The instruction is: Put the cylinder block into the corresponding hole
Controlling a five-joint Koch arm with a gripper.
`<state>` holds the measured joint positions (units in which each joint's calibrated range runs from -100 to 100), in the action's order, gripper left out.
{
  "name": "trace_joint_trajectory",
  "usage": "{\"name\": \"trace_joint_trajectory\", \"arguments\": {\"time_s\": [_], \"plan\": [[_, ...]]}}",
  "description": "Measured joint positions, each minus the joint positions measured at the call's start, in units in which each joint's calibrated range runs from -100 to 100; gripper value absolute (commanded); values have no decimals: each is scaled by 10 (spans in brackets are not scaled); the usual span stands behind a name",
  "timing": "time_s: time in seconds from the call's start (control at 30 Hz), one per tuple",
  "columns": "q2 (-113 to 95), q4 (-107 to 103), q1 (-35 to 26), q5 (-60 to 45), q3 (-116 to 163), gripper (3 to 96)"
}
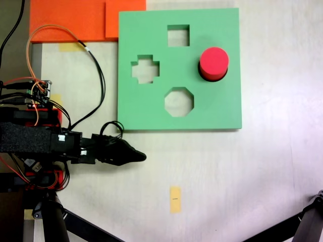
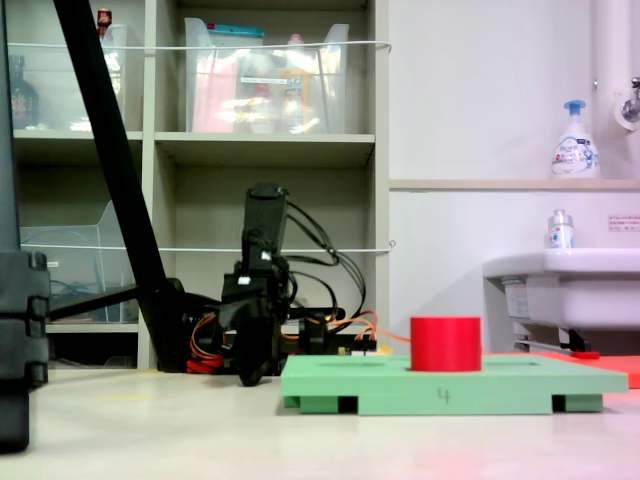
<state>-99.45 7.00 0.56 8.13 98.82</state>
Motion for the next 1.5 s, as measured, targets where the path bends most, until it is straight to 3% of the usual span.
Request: {"name": "trace_joint_trajectory", "arguments": {"time_s": [0.37,0.57,1.1,1.5], "plan": [[0,0,-4,0,0,497],[0,0,-52,0,0,497],[0,-1,-50,-1,0,522],[0,-2,-46,-205,1,497]]}}
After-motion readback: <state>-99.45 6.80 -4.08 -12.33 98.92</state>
